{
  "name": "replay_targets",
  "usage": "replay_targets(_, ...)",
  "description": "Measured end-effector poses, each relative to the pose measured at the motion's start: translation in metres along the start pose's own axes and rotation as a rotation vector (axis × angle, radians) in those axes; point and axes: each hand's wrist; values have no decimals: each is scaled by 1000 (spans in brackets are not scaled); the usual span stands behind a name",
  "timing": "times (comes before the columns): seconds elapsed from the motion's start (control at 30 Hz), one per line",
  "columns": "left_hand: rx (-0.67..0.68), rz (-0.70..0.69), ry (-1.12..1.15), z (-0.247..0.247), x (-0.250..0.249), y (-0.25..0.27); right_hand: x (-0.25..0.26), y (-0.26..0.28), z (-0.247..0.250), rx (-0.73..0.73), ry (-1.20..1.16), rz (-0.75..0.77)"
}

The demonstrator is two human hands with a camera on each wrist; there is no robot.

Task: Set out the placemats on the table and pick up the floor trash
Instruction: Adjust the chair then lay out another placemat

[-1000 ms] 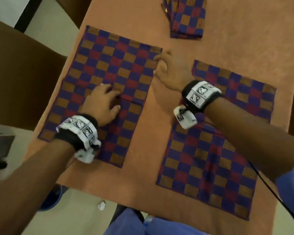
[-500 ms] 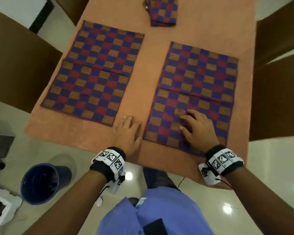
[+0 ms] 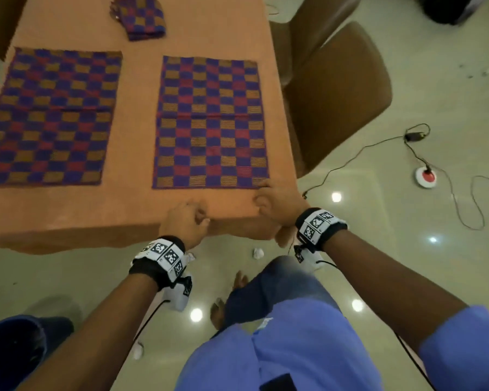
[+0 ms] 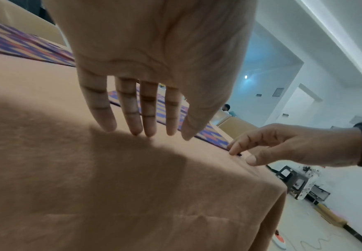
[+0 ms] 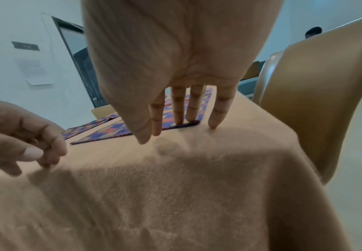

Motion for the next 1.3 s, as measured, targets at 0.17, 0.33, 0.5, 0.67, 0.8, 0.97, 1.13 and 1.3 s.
replay_targets(0.17, 92, -101, 77, -11, -72, -10, -41, 23, 46, -67, -34, -52)
replay_targets(0.33, 182, -211, 164, -29, -164, -41, -123, 35, 103, -339, -13, -68)
replay_targets(0.5, 148, -258, 279, -50, -278, -99, -237, 22, 160, -473, 21, -11)
replay_targets(0.67, 93, -137, 304, -72, -372, -157, -323, -1, 206, -454, 128, 116)
replay_targets(0.8, 130, 2, 409, -84, -436, -187, -371, -15, 240, -371, 171, 166)
replay_targets(0.97, 139, 45, 487, -90, -496, -218, -430, -38, 258, -285, 132, 260)
replay_targets(1.13, 89, 82, 544, -81, -526, -265, -474, -86, 276, -270, 49, 396)
replay_targets(1.3, 75, 134, 655, -63, -537, -324, -502, -155, 308, -226, -1, 518)
Point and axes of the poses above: each hand's wrist, its own y-axis away from the middle knuckle, its own z-axis out of the back of the hand, x = y × z, and after that the axes turned 3 degrees about z, right-handed
